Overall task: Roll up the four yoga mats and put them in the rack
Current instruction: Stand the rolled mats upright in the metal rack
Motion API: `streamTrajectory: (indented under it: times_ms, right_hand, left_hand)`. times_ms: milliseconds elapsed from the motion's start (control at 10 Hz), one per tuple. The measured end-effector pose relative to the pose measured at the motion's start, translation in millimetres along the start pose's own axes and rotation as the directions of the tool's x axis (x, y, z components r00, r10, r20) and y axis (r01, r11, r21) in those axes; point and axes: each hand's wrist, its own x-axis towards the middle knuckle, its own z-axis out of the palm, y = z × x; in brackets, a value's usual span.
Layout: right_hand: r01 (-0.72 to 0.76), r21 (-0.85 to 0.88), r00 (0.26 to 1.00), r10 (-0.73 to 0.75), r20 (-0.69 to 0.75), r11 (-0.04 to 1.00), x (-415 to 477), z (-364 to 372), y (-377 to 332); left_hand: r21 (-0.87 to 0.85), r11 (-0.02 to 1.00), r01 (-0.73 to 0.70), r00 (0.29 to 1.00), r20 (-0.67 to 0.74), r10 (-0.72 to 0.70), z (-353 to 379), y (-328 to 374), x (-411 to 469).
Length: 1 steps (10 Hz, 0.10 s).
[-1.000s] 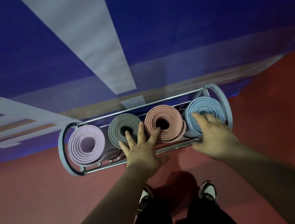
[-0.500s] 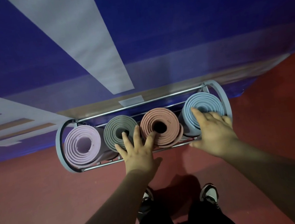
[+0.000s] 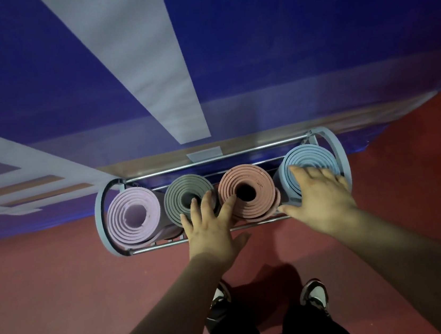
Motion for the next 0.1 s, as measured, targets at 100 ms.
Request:
streamTrajectory:
  times_ms: [100]
  right_hand:
    - [0.024,0.002,1.000,-0.024,0.001,1.000,-1.3,-16.4,-9.5]
  left_hand:
    - [-0.006,1.000,-0.011,1.000,-0.027,0.011,-12.1,-2.9,0.8]
